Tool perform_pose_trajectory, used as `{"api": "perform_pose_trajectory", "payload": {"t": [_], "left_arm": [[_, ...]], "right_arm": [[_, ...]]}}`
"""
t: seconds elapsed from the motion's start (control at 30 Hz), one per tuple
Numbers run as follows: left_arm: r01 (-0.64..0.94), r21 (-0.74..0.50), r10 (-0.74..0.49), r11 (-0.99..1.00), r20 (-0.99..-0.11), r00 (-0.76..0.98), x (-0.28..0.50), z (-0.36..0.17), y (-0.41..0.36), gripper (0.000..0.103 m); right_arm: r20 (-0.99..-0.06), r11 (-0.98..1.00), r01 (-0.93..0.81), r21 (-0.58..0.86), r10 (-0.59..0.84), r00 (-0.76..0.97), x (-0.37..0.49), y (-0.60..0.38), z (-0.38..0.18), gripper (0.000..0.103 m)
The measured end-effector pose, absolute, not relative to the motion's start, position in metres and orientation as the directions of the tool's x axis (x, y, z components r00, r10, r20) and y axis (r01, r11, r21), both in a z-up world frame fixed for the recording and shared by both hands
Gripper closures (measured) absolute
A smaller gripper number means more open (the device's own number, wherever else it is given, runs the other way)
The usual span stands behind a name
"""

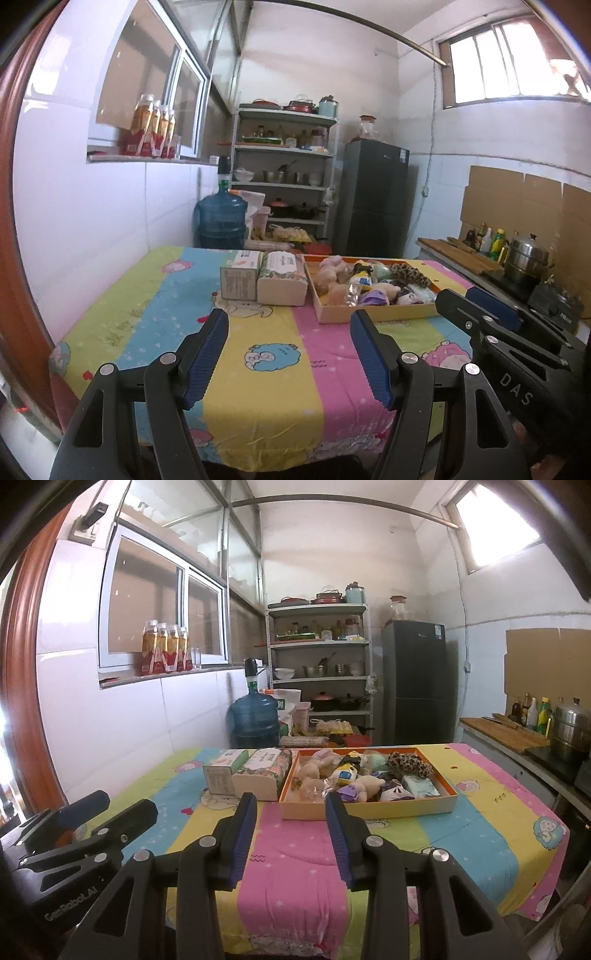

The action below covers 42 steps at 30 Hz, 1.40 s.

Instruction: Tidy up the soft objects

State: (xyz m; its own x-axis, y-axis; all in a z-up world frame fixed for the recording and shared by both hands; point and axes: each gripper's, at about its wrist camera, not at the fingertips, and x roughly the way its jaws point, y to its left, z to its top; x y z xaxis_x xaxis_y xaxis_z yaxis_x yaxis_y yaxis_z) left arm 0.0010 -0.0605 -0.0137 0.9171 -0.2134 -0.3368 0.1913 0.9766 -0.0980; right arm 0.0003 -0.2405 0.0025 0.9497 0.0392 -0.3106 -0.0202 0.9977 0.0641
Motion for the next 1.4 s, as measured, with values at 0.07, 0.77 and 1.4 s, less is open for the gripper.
{"api": "perform_pose_trajectory", "payload": {"t": [0.07,0.77,1.4], "left_arm": [[0.194,-0.089,-0.213,0.977,-0.326,0.921,-0.0020,-0.0109,-0.0620,0.033],[0.206,-0.073,-0.219,0.976,-0.320,0.922,-0.0014,-0.0073,-0.0644,0.033],[0.206,-0.072,-0.218,0.976,-0.320,0.922,-0.0016,-0.0068,-0.0641,0.033]], "right_arm": [[-0.306,0.997,-0.022,0.074,0.043,0.951,-0.0008,-0.2425,0.0044,0.064],[-0.306,0.995,-0.023,0.096,0.051,0.951,0.0018,-0.2452,0.0046,0.064],[-0.308,0.995,-0.030,0.098,0.059,0.949,0.0015,-0.2432,0.0044,0.064]]}}
